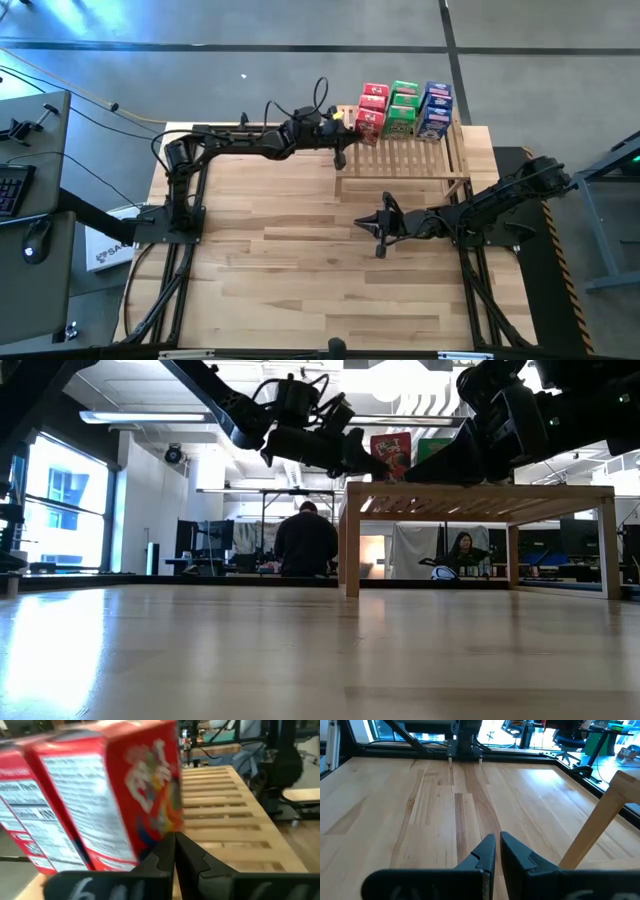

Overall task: Stack cereal on shelf
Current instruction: Put the red cereal box on the shelf aligned with other red cereal box

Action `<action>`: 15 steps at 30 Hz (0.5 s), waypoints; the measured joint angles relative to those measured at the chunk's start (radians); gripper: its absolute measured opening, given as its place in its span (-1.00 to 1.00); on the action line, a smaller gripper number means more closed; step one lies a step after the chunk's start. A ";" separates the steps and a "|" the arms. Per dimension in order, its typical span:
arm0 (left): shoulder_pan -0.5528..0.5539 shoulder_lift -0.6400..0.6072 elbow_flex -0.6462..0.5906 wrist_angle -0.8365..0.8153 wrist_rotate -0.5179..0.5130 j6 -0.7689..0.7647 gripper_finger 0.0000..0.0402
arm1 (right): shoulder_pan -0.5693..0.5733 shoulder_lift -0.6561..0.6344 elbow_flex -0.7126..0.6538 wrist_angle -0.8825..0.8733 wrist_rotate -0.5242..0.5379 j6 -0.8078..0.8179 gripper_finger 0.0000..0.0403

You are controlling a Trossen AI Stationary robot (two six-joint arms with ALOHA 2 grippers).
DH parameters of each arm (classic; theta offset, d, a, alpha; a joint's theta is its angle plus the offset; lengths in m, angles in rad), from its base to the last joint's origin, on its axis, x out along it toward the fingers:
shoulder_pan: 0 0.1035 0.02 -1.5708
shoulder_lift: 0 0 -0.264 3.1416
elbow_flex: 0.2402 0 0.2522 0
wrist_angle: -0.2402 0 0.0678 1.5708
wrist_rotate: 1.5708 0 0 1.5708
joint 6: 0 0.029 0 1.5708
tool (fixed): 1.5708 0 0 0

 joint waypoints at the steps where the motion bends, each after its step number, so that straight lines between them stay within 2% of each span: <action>1: 0.001 0.005 0.012 -0.004 -0.001 -0.001 -1.00 | 0.000 0.000 0.000 0.000 0.000 0.000 -0.92; 7: 0.005 0.054 0.077 -0.057 -0.017 0.005 -1.00 | 0.000 0.000 0.000 0.000 0.000 0.000 -0.92; 15: 0.007 0.058 0.085 -0.055 -0.044 0.005 -1.00 | 0.000 0.000 0.000 -0.002 -0.005 0.000 -0.92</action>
